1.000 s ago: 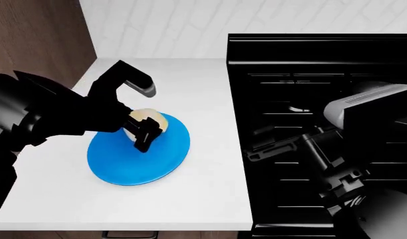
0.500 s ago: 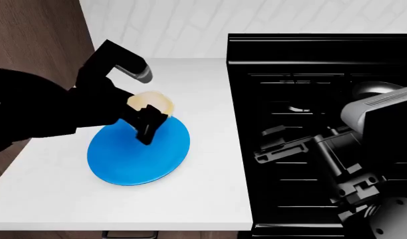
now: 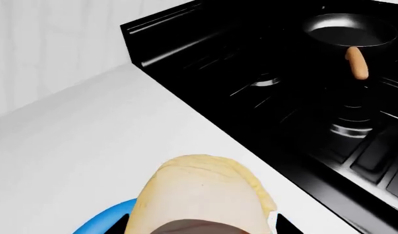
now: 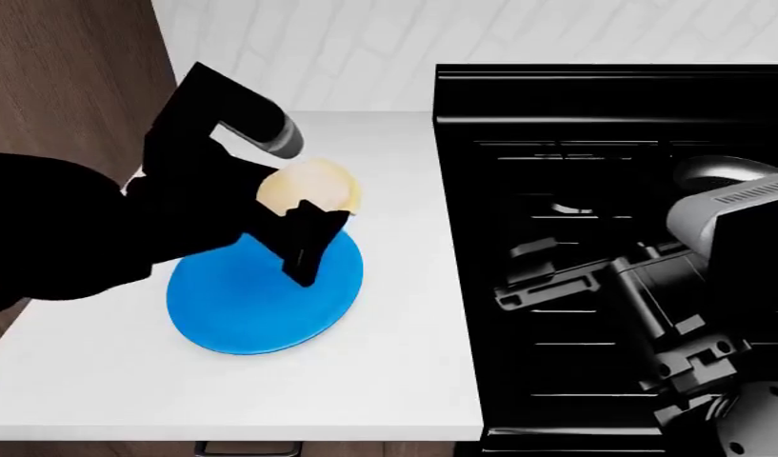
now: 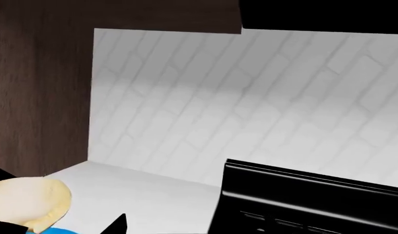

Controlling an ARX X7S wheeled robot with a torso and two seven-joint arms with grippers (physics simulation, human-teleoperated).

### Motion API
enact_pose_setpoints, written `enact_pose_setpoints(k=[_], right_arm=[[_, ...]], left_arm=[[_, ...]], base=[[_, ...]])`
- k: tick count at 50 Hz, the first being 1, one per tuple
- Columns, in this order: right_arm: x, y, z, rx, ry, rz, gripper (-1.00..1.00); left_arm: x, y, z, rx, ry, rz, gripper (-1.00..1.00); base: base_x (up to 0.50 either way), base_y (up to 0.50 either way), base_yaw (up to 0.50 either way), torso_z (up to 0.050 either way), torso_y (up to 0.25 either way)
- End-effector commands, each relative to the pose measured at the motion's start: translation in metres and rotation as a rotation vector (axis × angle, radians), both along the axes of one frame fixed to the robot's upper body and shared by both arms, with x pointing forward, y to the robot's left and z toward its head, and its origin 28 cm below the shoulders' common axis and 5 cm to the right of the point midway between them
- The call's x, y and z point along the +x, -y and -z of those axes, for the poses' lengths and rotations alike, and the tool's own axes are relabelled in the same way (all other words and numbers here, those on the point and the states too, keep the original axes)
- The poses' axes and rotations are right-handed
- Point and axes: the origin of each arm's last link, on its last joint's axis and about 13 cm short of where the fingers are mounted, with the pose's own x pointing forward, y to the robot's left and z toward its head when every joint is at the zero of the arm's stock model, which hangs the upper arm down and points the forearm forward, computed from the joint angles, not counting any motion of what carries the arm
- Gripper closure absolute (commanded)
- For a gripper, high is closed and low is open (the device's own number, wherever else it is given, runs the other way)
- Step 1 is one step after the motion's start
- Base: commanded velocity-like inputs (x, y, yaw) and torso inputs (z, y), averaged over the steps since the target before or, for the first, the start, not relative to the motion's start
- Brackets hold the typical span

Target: Frozen meat rests on a plate on the counter. Retrieve the meat and place it in a pot on a burner. Then turn the burner on.

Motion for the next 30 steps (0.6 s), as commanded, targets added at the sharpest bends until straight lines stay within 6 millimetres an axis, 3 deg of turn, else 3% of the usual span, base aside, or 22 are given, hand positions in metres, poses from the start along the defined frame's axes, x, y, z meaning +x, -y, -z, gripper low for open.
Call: enact_pose_setpoints(k=[1,30], right_arm=[[-0.0009,0.0006,-0.0012,0.012,-0.008,0.006,-1.0],[-0.0037,0.0008,-0.0036,0.017,-0.016,0.0,-1.0]], left_arm=[[-0.0029,-0.0002,-0.006,-0.017,0.031,-0.014,1.0],[-0.0008,-0.0006,-0.0131,-0.025,0.051,-0.01,1.0]], base=[[0.0,0.0,0.0,0.0,0.0],[0.0,-0.47,0.0,0.0,0.0]])
